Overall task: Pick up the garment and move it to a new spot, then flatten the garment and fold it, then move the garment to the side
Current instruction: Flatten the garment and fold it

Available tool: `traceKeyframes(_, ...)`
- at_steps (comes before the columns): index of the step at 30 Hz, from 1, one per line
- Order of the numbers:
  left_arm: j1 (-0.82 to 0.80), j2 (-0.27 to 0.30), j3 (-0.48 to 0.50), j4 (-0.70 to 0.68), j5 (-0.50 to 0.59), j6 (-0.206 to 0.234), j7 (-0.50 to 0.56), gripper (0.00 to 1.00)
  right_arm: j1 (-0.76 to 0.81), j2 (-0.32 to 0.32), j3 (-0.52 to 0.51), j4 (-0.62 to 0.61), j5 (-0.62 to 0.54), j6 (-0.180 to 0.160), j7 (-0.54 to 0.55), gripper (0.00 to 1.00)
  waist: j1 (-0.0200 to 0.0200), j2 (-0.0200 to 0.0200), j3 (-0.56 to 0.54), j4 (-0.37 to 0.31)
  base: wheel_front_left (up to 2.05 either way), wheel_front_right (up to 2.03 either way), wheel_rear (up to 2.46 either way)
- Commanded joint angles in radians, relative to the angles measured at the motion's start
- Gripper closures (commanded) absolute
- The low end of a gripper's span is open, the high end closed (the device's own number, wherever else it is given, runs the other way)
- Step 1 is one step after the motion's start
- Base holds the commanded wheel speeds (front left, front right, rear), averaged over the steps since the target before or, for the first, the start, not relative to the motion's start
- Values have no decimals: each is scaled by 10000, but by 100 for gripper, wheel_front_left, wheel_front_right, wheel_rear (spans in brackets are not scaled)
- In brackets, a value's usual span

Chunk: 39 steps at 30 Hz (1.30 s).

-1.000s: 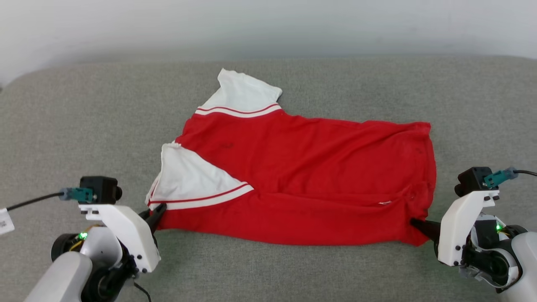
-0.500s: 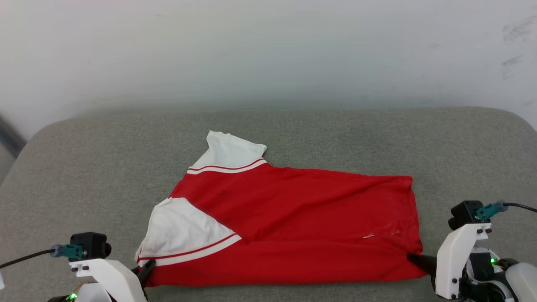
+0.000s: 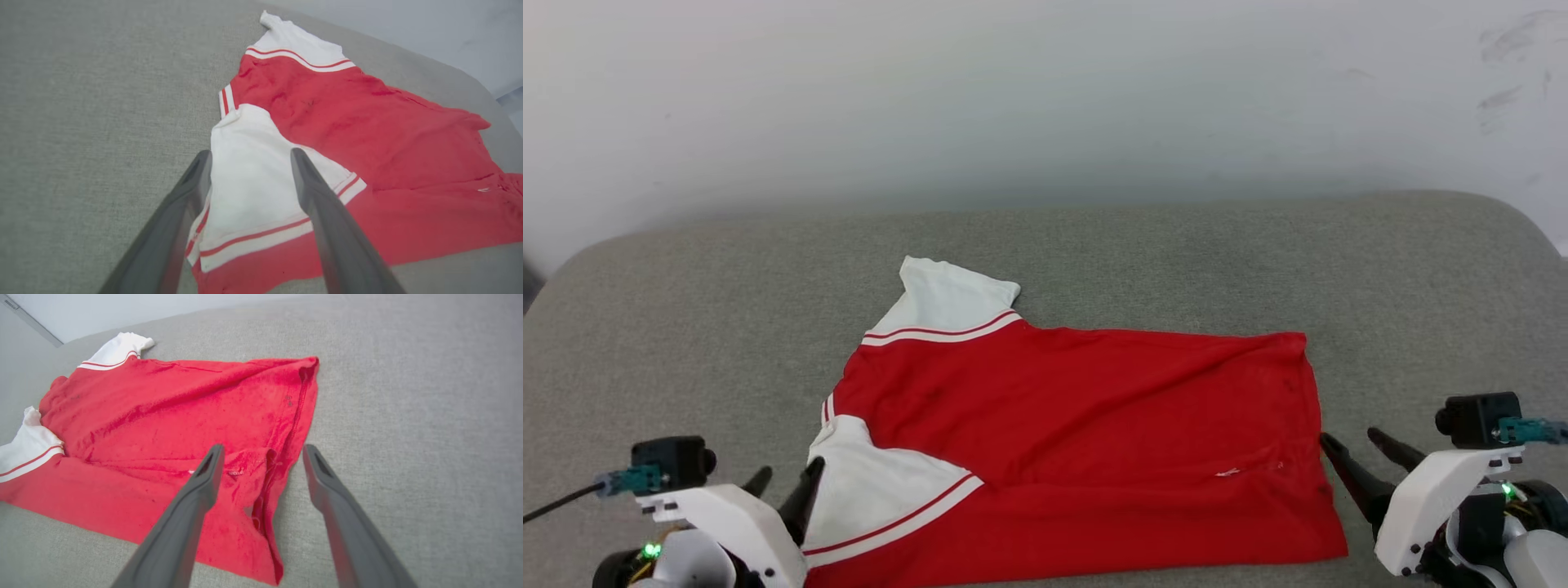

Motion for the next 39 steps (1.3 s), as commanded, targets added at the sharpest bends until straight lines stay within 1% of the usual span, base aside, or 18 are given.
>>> traceKeyframes(1, -261, 47, 161, 30, 232, 66, -427, 0, 90, 128, -143, -139, -391, -2, -544, 0, 1, 0, -29, -163, 0, 0, 0)
traceKeyframes(4, -666, 22, 320, -42, 693, 211, -1168, 0, 55, 376, -565, -428, -1064, -2, -1619, 0, 1, 0, -26, -378, 0, 0, 0)
traceKeyframes(6, -981, 8, 352, -65, 984, 220, -1569, 0, 33, 572, -851, -666, -1551, -1, -2159, 0, 1, 0, 27, -516, 0, 0, 0)
traceKeyframes(9, -1614, -32, 444, -41, 1243, 168, -2033, 0, -107, 867, -1208, -1217, -2107, -2, -2642, 0, 1, 0, 375, -744, 0, 0, 0)
traceKeyframes(12, -2469, -63, 574, 87, 1411, 142, -2281, 0, -283, 1130, -1374, -1847, -2423, -2, -2792, 0, 1, 0, 945, -974, 0, 0, 0)
traceKeyframes(16, -3720, -100, 678, 322, 1521, 199, -2224, 0, -579, 1437, -1538, -2636, -2677, -2, -2831, 0, 1, 0, 1945, -1296, 0, 0, 0)
traceKeyframes(19, -4631, 14, 685, 545, 1515, 82, -1922, 0, -842, 1606, -1570, -3074, -2891, -2, -2810, 0, 1, 0, 2676, -1546, 0, 0, 0)
traceKeyframes(22, -5529, 198, 556, 928, 1426, -155, -1296, 0, -1068, 1701, -1612, -3342, -3004, -2, -2760, 0, 1, 0, 3309, -1766, 0, 0, 0)
traceKeyframes(23, -5529, 198, 556, 928, 1426, -155, -1296, 0, -1068, 1701, -1612, -3342, -3004, -2, -2760, 0, 1, 0, 3309, -1766, 0, 0, 0)
traceKeyframes(24, -6389, 489, 364, 1447, 1178, -502, -165, 0, -1309, 1810, -1575, -3517, -2993, -2, -2739, 0, 1, 0, 3830, -2008, 0, 0, 0)
traceKeyframes(26, -6902, 721, 245, 1845, 1021, -735, 662, 0, -1428, 1848, -1548, -3549, -3005, -2, -2770, 0, 1, 0, 4062, -2155, 0, 0, 0)
traceKeyframes(29, -7550, 1118, -58, 2379, 735, -1066, 2231, 0, -1575, 1903, -1482, -3551, -2985, -2, -2750, 0, 1, 0, 4370, -2385, 0, 0, 0)
traceKeyframes(31, -7913, 1441, -154, 2679, 498, -1182, 3328, 0, -1672, 1928, -1348, -3555, -2928, -2, -2712, 0, 1, 0, 4591, -2562, 0, 0, 0)
traceKeyframes(33, -8245, 1743, -143, 2876, 297, -1185, 4155, 0, -1714, 1947, -1235, -3568, -2868, -2, -2705, 0, 1, 0, 4787, -2737, 0, 0, 0)
traceKeyframes(36, -8555, 2124, -185, 3070, 138, -1006, 5209, 0, -1737, 1995, -1100, -3571, -2740, -2, -2740, 0, 1, 0, 5126, -2968, 0, 0, 0)
traceKeyframes(39, -8831, 2435, -214, 3205, 43, -808, 6023, 0, -1784, 2021, -1029, -3513, -2616, -2, -2801, 0, 1, 0, 5409, -3162, 0, 0, 0)
